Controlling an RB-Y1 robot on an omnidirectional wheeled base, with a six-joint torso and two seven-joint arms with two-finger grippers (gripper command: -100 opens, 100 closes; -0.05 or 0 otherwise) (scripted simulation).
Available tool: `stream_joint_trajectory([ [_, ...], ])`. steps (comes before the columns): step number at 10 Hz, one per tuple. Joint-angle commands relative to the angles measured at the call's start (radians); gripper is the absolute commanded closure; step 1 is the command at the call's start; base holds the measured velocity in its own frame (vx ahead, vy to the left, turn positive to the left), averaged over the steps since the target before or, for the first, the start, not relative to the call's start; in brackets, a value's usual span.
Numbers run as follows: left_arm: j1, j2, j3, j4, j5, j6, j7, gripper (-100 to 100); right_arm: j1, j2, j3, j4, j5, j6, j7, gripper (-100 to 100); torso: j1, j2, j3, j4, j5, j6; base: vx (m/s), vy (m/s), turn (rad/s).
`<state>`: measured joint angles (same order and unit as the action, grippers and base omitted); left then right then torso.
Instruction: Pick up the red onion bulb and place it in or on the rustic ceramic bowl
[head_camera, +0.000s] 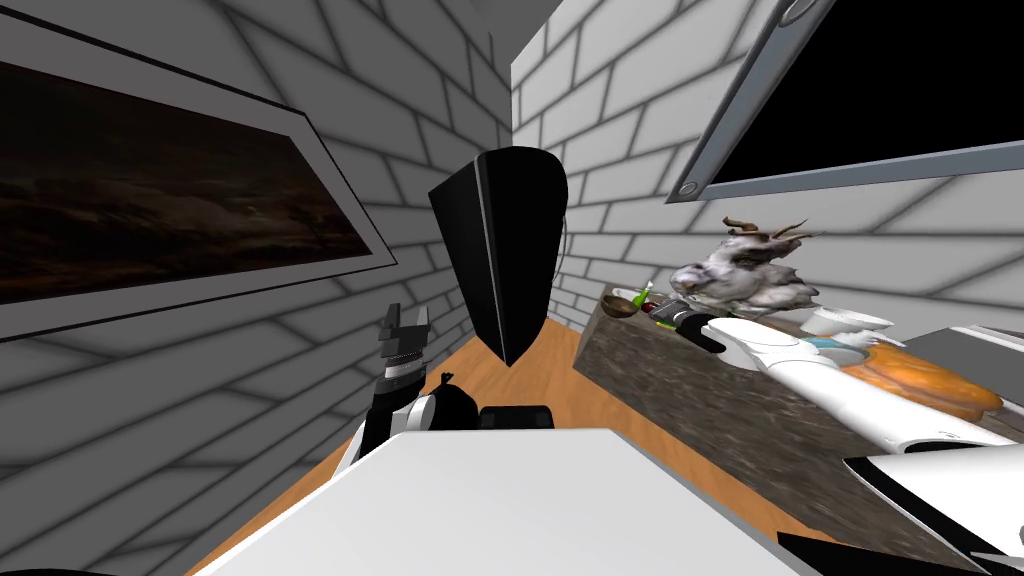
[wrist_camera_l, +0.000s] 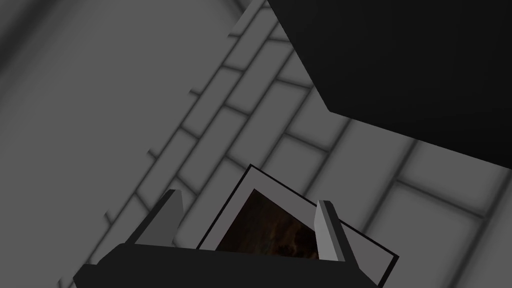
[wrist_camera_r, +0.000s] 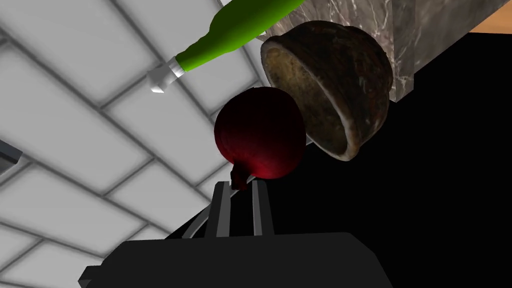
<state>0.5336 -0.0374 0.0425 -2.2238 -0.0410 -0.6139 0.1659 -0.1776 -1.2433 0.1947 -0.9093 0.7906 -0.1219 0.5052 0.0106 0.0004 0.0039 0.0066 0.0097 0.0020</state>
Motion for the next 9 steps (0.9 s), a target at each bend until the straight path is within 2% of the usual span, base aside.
stream_joint_trajectory([
  [1,0.0,0.0,0.0,0.0,0.0,0.0,0.0,0,0.004,0.002,0.001,0.017,-0.016,-0.001,-0.007,100,0.0,0.0,0.0,0.0,0.0,0.0,0.214,0.0,0.027],
  [4,0.0,0.0,0.0,0.0,0.0,0.0,0.0,0,0.021,0.0,0.029,0.063,-0.061,-0.023,-0.017,100,-0.002,-0.01,-0.006,-0.002,-0.001,-0.001,0.264,-0.024,0.056],
  [6,0.0,0.0,0.0,0.0,0.0,0.0,0.0,0,0.025,-0.002,0.035,0.07,-0.069,-0.028,-0.018,100,0.0,-0.004,-0.003,-0.002,-0.001,-0.001,0.121,0.008,0.028],
  [8,0.0,0.0,0.0,0.0,0.0,0.0,0.0,0,0.04,-0.014,0.064,0.098,-0.101,-0.052,-0.022,100,0.001,-0.002,-0.001,-0.001,0.0,-0.001,0.198,-0.006,0.068],
  [9,0.0,0.0,0.0,0.0,0.0,0.0,0.0,0,0.034,-0.01,0.063,0.09,-0.093,-0.044,-0.022,100,0.0,-0.004,-0.003,-0.001,0.0,-0.001,0.097,-0.018,0.013],
])
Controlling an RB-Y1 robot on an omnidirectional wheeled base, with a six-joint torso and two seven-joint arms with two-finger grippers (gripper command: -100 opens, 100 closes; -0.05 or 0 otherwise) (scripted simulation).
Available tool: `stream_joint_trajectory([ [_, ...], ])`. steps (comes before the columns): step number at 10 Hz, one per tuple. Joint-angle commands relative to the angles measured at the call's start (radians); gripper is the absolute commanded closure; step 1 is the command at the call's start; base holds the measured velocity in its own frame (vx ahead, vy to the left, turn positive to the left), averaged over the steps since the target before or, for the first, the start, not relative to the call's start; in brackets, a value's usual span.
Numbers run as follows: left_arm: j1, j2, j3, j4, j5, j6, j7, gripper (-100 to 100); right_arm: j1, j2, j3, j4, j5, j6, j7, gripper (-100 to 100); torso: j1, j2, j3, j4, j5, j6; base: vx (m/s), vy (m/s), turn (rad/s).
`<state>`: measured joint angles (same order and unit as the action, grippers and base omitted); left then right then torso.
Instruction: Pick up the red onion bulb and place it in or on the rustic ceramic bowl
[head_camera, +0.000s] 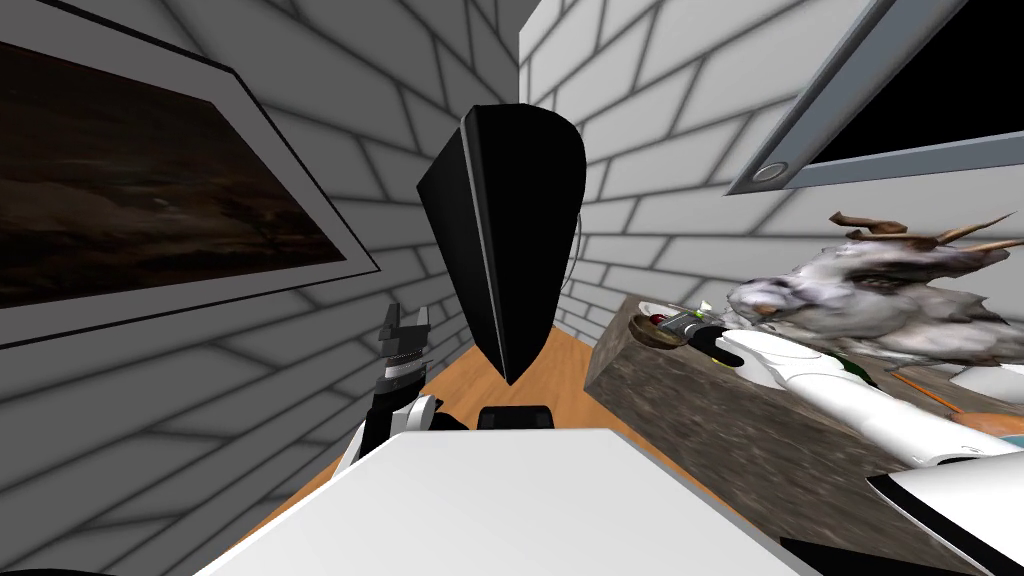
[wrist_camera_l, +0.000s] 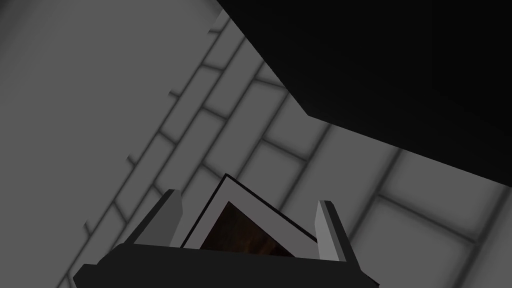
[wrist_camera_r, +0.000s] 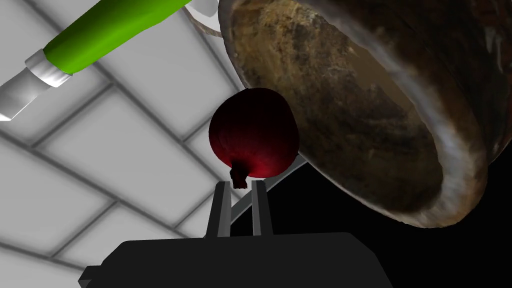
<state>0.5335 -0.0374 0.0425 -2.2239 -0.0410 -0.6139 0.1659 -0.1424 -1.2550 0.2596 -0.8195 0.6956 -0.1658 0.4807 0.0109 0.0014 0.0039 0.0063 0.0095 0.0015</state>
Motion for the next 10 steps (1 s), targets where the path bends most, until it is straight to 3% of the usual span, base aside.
stream_joint_trajectory([
  [1,0.0,0.0,0.0,0.0,0.0,0.0,0.0,0,0.0,0.0,0.0,0.0,0.0,0.0,0.0,-100,0.0,0.0,0.0,0.0,0.0,0.0,0.018,-0.003,0.007],
  [5,0.0,0.0,0.0,0.0,0.0,0.0,0.0,0,-0.001,0.0,0.0,0.0,0.0,0.0,0.0,-100,0.001,0.009,0.006,0.002,0.0,0.001,0.002,0.0,0.001],
  [6,0.0,0.0,0.0,0.0,0.0,0.0,0.0,0,-0.001,0.0,0.0,0.0,0.0,0.0,0.0,0,0.001,0.009,0.006,0.002,0.0,0.001,0.0,0.0,0.0],
  [7,0.0,0.0,0.0,0.0,0.0,0.0,0.0,0,0.006,-0.03,0.007,0.004,-0.008,-0.027,-0.02,-100,0.001,0.009,0.006,0.002,0.0,0.001,0.044,0.018,-0.018],
  [10,0.0,0.0,0.0,0.0,0.0,0.0,0.0,0,0.016,-0.07,0.017,0.01,-0.02,-0.064,-0.046,-100,0.002,0.005,0.003,0.001,0.0,0.001,0.061,0.012,-0.01],
])
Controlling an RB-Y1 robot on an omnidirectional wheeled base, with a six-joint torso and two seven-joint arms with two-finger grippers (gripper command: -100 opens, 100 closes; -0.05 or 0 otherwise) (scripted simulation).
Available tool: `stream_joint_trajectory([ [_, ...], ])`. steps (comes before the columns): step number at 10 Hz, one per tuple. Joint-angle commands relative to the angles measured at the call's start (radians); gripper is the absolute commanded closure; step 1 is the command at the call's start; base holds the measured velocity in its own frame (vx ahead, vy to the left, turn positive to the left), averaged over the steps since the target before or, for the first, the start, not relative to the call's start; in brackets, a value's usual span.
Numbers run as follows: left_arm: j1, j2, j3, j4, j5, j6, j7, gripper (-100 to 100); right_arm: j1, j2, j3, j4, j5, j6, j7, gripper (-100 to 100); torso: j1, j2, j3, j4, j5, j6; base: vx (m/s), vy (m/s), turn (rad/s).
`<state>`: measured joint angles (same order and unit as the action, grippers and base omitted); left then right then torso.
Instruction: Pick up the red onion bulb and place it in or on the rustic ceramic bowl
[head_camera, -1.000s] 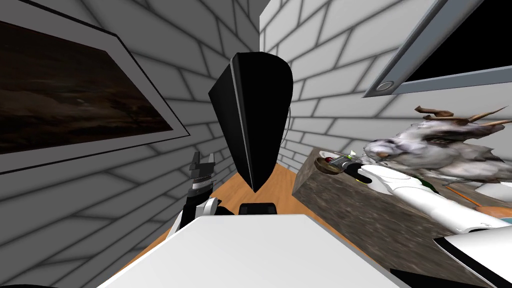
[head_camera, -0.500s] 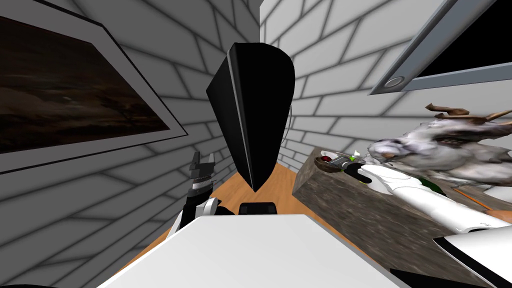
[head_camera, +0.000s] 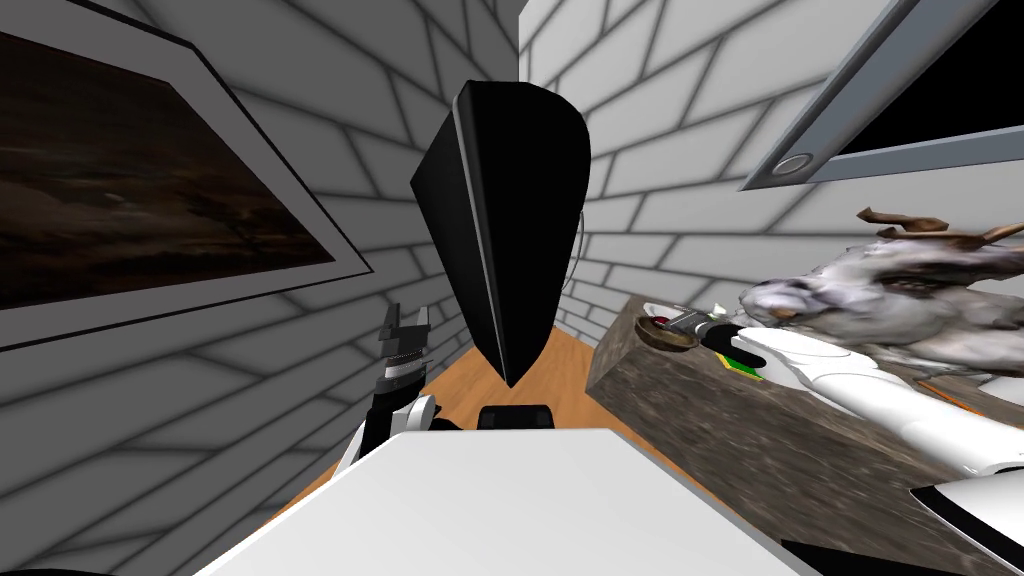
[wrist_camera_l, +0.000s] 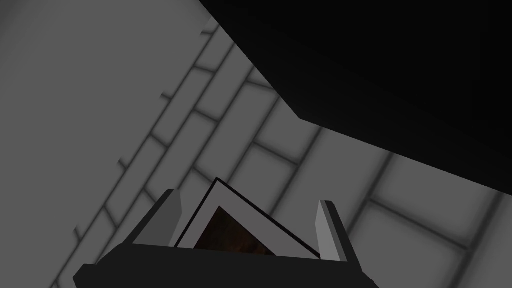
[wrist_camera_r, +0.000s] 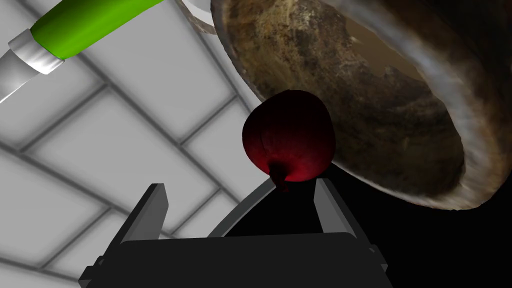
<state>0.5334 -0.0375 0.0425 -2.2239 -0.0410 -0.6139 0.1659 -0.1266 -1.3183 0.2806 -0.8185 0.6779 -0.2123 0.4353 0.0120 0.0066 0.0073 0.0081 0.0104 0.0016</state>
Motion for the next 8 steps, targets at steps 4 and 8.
stream_joint_trajectory([
  [4,0.0,0.0,0.0,0.0,0.0,0.0,0.0,0,0.002,-0.018,0.002,0.008,-0.005,-0.024,-0.012,0,-0.001,0.003,0.001,0.0,-0.001,0.0,0.013,0.0,0.006],
  [8,0.0,0.0,0.0,0.0,0.0,0.0,0.0,0,0.002,-0.018,0.002,0.008,-0.005,-0.024,-0.012,0,-0.001,0.003,0.002,0.001,-0.001,0.0,0.0,0.0,0.0],
])
